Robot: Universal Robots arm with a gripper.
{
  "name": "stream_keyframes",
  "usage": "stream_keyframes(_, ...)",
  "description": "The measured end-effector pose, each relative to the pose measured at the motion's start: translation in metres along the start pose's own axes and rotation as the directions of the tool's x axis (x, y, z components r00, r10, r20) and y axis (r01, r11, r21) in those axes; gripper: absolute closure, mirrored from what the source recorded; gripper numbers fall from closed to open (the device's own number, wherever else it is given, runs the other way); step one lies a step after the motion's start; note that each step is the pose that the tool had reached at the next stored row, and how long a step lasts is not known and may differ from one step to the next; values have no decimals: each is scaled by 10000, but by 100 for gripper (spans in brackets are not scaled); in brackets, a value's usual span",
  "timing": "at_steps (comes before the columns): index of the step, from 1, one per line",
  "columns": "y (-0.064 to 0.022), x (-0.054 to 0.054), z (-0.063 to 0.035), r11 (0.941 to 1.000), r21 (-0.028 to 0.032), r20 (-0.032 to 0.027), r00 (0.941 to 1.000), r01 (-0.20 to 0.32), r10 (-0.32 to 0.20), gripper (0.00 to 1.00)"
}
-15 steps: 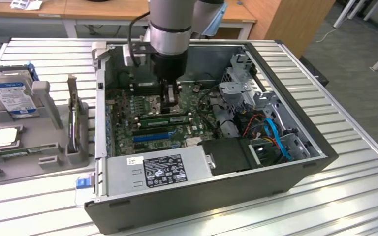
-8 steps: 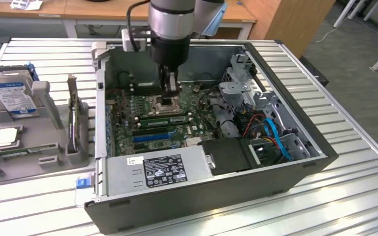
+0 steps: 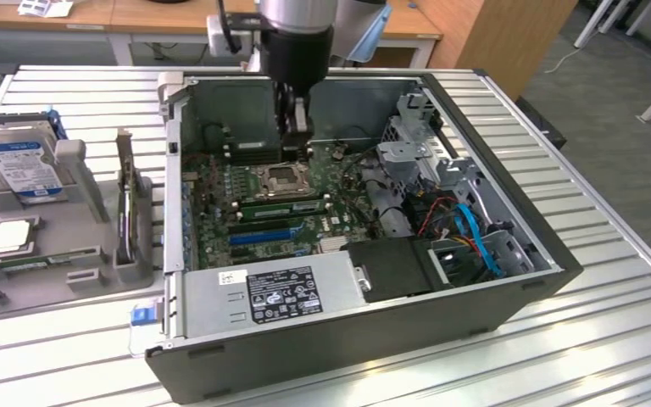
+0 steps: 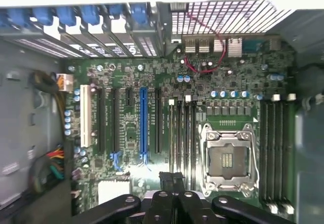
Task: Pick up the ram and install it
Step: 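Press down the ram until it locks into place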
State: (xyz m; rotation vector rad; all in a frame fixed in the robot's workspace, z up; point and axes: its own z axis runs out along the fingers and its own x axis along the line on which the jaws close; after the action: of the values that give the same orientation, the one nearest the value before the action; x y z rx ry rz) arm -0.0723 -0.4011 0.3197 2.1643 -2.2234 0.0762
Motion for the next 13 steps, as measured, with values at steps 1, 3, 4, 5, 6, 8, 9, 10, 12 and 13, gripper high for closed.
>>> stream_keyframes(1, 0, 3, -43, 10000, -3, 1, 10000, 0, 0, 89)
stream_keyframes(3, -1, 8, -127, 10000, -10, 0, 10000, 1, -1, 89)
stream_keyframes(4, -1, 10, -157, 10000, -14, 0, 10000, 1, -1, 89)
stream_keyframes(5, -2, 10, -163, 10000, -16, 0, 10000, 1, -1, 89)
stream_keyframes(6, -2, 10, -163, 10000, -16, 1, 10000, 1, -1, 89)
stream_keyframes(8, -2, 10, -163, 10000, -16, 1, 10000, 1, -1, 89)
stream_keyframes(9, -2, 10, -164, 10000, -17, 0, 10000, 1, -1, 89)
stream_keyframes(10, -2, 10, -164, 10000, -16, 1, 10000, 14, -14, 89)
stream_keyframes(12, -2, 10, -164, 10000, -15, 0, 10000, 23, -23, 89)
stream_keyframes(13, -2, 10, -164, 10000, -15, 0, 10000, 29, -29, 89)
